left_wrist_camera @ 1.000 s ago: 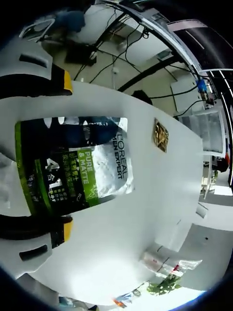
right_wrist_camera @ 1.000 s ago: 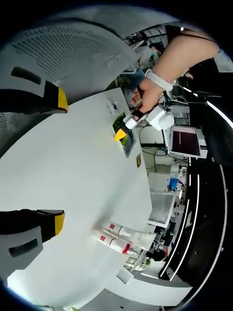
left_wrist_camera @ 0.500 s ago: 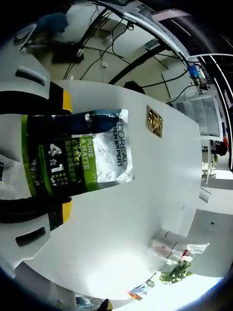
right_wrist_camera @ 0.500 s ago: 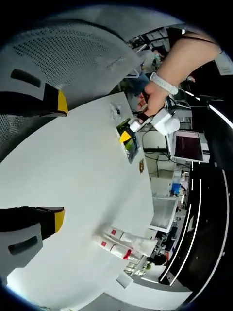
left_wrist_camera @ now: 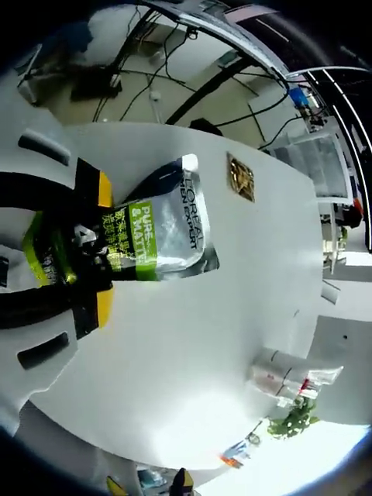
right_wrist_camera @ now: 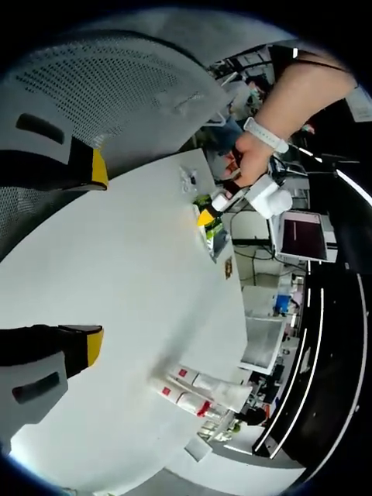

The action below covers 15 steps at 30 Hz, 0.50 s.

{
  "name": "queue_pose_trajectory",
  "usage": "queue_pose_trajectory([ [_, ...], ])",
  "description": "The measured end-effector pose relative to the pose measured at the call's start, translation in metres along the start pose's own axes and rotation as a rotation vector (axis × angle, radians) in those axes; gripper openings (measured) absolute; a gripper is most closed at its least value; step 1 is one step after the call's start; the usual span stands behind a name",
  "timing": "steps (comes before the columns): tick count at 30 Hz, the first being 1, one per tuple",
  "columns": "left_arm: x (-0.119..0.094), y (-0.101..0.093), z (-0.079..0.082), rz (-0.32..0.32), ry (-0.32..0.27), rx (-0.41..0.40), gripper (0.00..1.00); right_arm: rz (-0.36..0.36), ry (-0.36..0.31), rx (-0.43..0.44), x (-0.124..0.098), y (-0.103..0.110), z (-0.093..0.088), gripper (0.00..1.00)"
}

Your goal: Arrange the skincare products in the storage area until every visible bottle or jar stands upright without overlapping.

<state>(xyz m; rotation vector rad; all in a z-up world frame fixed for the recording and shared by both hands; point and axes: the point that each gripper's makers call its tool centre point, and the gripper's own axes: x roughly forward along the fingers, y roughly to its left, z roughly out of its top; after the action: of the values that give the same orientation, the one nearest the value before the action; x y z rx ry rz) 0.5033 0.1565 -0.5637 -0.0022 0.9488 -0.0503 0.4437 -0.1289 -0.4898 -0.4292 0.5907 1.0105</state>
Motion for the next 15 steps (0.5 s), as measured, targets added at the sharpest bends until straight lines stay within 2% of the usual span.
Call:
queue_pose_trajectory([
  [1,-0.001,-0.001,0.0,-0.001,0.001,0.002,0.19,0.001,0.002,-0.001,0.0,0.0,0.0,0.67],
  [2,-0.002,-0.005,-0.002,-0.03,0.007,0.001,0.13,0.001,0.003,-0.002,0.0,0.0,0.0,0.67],
  [5,-0.001,-0.004,0.0,-0.03,0.01,0.017,0.11,0.001,0.006,-0.005,0.0,0.0,-0.001,0.67],
  [7,-0.001,-0.011,0.0,-0.091,0.043,-0.024,0.09,0.004,0.007,-0.005,0.0,0.001,-0.001,0.66],
  [10,-0.005,-0.014,0.013,-0.115,-0.012,-0.066,0.07,0.005,0.007,-0.008,0.0,0.001,-0.001,0.66],
  [11,-0.009,-0.022,0.022,-0.151,-0.052,-0.084,0.06,0.003,0.005,-0.008,0.0,0.001,-0.001,0.65],
  [12,-0.011,-0.026,0.027,-0.167,-0.067,-0.084,0.06,0.002,0.004,-0.007,0.0,0.001,0.0,0.65],
  [15,-0.026,-0.045,0.039,-0.225,-0.112,-0.012,0.05,0.0,0.0,0.005,0.0,-0.001,0.0,0.65],
])
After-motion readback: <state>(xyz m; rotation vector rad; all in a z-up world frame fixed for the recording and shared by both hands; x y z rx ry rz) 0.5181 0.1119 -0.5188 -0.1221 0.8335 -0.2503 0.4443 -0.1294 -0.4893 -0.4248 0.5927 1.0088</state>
